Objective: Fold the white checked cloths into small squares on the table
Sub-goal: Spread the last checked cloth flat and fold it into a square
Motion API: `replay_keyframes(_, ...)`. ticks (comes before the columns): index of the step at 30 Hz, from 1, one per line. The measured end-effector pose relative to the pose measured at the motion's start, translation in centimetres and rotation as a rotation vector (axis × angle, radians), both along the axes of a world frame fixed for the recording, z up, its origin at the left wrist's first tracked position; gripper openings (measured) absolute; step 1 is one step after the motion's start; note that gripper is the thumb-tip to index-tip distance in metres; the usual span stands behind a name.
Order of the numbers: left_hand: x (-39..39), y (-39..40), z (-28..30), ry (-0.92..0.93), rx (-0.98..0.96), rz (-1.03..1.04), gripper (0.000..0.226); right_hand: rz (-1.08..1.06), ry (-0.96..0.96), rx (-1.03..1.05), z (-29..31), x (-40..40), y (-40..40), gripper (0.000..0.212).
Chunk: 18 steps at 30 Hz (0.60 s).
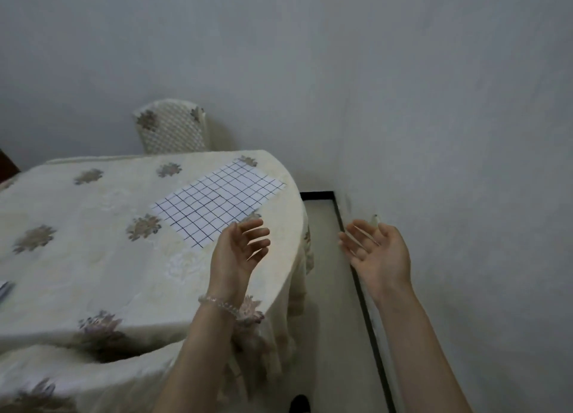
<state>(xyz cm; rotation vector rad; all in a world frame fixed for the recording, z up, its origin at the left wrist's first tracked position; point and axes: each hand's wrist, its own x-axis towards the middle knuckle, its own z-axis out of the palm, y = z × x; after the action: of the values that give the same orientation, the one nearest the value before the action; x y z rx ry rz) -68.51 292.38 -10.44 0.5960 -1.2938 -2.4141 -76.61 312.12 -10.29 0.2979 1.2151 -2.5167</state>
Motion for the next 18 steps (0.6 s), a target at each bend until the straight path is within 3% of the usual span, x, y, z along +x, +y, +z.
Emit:
replay_keyframes(9,-12.4,-9.0,2.1,0.064,0.0,0.207,0.042,0.177,0.101,0.013,3.5,-15.3,-8.6,0.032)
replay_keyframes(18,-20.4,-12.8,-2.0,-0.072,0.039,0.416,0.042,0.399,-0.043,0.026,-0.5,-28.1,-15.4,0.032)
